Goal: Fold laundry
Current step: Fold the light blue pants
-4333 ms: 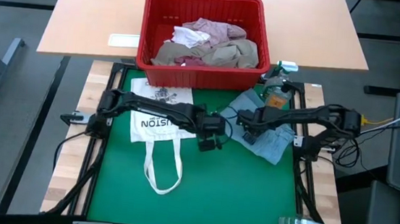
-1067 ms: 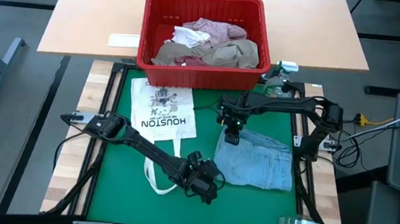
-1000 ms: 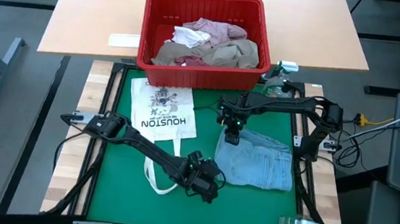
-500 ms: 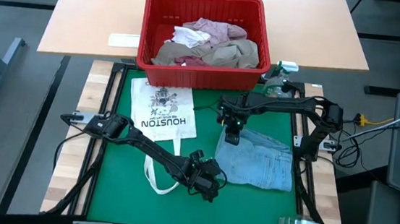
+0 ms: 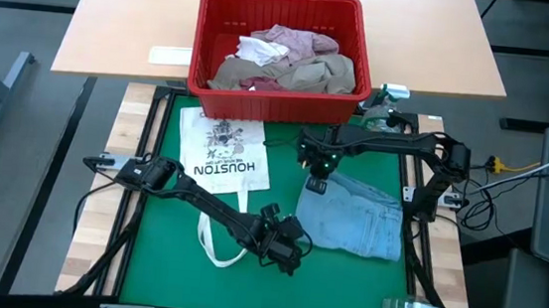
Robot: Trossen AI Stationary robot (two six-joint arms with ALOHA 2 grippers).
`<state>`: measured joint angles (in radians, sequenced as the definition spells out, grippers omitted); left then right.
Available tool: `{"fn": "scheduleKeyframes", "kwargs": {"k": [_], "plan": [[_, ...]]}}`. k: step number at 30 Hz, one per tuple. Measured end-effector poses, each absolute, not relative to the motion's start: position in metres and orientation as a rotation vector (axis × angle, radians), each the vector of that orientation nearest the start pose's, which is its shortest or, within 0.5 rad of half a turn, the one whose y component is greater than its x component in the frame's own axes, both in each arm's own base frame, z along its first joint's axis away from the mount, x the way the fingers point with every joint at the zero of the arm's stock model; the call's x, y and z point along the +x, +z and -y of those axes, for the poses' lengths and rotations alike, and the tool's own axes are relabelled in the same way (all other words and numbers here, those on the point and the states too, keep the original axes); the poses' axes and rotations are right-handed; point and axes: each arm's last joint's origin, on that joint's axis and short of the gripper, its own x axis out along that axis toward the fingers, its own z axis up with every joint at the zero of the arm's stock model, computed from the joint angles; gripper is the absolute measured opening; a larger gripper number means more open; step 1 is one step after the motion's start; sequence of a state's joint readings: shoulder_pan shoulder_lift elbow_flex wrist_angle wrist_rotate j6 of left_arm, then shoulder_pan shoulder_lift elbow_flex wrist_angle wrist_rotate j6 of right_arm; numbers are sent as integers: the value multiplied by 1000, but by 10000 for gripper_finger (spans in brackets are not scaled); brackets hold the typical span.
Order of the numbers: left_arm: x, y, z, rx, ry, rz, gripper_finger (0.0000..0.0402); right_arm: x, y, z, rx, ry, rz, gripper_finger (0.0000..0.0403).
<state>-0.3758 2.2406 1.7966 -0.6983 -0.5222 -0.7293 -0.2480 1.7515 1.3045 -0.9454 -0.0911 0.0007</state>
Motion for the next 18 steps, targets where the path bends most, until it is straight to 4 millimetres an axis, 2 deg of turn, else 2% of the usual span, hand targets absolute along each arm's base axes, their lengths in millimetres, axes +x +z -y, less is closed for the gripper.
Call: {"fn": "scheduleKeyframes", "kwargs": {"k": [4,9,18], "plan": [[442,175,158,-167,489,-903,5,317,216,81,155,-232,-1434,4],[442,175,158,-170,485,-907,12,317,216,81,161,-227,-1434,11],[442,175,158,-176,477,-912,58,317,216,81,160,-230,-1436,14]]}}
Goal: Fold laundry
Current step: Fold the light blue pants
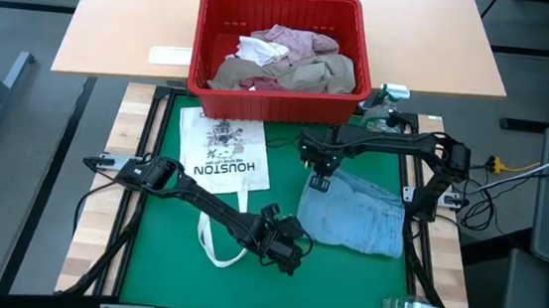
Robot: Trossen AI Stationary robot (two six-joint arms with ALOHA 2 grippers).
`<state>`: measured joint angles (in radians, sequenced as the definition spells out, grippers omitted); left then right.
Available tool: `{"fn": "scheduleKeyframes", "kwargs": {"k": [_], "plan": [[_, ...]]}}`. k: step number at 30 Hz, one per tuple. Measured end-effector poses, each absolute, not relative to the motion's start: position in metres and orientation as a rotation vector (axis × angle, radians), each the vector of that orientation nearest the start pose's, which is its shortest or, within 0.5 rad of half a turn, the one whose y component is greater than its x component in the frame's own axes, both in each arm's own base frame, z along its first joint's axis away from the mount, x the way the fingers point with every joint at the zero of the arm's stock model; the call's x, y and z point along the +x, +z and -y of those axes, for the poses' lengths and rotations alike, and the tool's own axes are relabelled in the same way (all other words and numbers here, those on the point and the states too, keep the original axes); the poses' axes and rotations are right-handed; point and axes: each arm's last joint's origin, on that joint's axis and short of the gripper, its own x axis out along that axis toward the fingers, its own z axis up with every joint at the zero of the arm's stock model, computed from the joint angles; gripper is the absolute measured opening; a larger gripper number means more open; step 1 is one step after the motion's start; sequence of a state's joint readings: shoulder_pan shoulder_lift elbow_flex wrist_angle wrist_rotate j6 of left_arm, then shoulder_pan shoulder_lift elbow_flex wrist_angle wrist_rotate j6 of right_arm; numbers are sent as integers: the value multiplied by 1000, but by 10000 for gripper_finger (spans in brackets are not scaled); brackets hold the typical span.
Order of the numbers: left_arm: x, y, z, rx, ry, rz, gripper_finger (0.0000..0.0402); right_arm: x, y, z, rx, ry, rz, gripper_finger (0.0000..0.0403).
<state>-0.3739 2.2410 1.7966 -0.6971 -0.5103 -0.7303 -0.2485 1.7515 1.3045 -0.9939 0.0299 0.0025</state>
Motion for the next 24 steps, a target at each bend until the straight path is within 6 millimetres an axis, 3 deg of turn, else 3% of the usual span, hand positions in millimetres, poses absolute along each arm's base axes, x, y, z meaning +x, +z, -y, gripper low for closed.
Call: {"fn": "scheduleKeyframes", "kwargs": {"k": [10,18,24], "plan": [[443,175,158,-186,467,-917,131,316,215,82,174,-250,-1436,15],[443,175,158,-185,468,-916,148,316,215,82,174,-249,-1437,16],[443,175,158,-184,470,-915,148,316,216,83,151,-274,-1440,76]]}}
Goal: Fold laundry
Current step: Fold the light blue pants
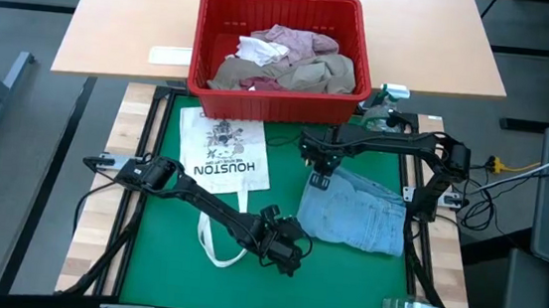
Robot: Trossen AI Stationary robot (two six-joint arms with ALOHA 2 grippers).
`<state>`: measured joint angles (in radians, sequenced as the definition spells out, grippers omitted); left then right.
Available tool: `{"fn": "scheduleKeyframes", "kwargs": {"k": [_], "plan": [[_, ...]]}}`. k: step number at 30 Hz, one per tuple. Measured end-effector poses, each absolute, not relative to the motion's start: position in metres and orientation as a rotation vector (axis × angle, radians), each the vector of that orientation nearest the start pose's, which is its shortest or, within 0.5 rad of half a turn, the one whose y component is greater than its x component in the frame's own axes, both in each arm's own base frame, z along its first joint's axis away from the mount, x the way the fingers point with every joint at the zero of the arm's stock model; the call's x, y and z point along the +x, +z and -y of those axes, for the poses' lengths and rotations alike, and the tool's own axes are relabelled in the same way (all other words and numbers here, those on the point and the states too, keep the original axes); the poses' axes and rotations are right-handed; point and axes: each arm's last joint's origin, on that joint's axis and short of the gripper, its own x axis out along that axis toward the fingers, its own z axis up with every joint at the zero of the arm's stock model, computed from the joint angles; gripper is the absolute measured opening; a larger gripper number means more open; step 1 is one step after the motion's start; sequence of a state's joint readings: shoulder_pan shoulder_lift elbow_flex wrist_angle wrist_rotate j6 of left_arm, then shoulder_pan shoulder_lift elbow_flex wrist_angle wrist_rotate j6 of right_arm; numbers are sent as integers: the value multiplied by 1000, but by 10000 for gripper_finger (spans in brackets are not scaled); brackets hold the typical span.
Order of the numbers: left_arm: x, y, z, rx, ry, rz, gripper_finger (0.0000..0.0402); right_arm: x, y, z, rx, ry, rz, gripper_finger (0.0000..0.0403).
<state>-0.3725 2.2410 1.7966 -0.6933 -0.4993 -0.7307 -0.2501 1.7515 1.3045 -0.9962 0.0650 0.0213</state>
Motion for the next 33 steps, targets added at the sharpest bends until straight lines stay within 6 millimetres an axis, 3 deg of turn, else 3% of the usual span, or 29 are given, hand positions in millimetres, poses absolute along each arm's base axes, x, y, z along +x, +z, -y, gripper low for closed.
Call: {"fn": "scheduleKeyframes", "kwargs": {"k": [7,13,17,25,28,33], "plan": [[442,176,158,-180,428,-945,148,311,220,85,30,-358,-1504,152],[441,193,153,-251,360,-960,148,306,242,90,-137,-519,-1568,161],[438,212,149,-276,343,-930,148,300,261,86,-108,-486,-1550,161],[429,249,139,-239,360,-831,148,275,291,32,-24,-312,-1387,161],[434,254,132,-255,378,-779,148,260,284,8,-35,-307,-1339,161],[448,250,119,-252,368,-727,148,230,251,-22,-26,-314,-1314,161]]}}
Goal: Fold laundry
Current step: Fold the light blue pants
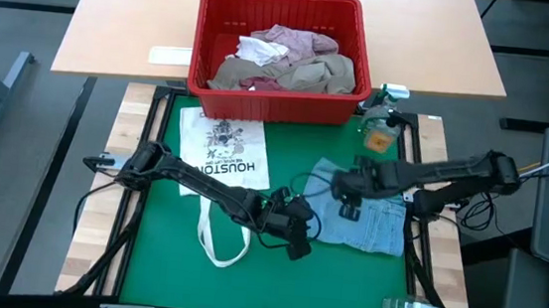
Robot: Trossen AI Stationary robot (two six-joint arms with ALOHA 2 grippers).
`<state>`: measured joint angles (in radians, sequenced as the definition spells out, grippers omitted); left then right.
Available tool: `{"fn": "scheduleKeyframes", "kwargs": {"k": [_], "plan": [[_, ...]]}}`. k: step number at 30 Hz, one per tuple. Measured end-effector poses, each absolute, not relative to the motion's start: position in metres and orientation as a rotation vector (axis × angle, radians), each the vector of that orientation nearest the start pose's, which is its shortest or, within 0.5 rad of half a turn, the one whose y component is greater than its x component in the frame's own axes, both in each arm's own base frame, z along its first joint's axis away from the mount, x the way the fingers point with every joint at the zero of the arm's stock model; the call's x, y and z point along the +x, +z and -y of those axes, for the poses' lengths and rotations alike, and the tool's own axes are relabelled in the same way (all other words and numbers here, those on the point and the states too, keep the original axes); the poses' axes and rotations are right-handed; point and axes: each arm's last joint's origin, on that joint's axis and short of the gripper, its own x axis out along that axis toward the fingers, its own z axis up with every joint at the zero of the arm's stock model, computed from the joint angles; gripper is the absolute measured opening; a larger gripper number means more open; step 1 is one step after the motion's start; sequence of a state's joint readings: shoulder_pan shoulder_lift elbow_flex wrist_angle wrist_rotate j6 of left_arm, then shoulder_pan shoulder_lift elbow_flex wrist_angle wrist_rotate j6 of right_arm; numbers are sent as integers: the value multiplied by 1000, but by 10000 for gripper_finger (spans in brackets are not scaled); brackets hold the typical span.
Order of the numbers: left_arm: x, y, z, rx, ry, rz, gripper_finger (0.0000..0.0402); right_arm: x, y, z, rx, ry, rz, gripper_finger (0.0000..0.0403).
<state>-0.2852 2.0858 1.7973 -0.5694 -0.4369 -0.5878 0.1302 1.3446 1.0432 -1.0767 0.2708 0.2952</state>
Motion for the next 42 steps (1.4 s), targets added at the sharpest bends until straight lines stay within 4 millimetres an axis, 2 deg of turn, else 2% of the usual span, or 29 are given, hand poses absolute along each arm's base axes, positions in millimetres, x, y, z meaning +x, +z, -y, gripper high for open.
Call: {"fn": "scheduleKeyframes", "kwargs": {"k": [4,9,17,21,26,29,33,38,42], "plan": [[462,243,108,-240,306,-698,148,210,222,-29,-14,-322,-1315,161],[477,234,93,-240,274,-654,148,200,194,-17,-54,-446,-1319,161],[489,205,70,-241,322,-694,148,194,181,17,28,-656,-1324,161],[493,193,63,-224,335,-722,148,193,174,28,58,-685,-1304,161],[492,190,54,-221,357,-751,148,190,165,34,128,-677,-1304,161],[487,194,52,-211,367,-791,148,189,155,33,222,-597,-1306,161],[478,213,52,-210,366,-793,148,188,145,29,276,-501,-1283,161],[468,226,53,-198,367,-823,148,191,144,17,272,-401,-1279,161],[463,238,52,-197,370,-820,148,200,146,-2,272,-226,-1219,161]]}}
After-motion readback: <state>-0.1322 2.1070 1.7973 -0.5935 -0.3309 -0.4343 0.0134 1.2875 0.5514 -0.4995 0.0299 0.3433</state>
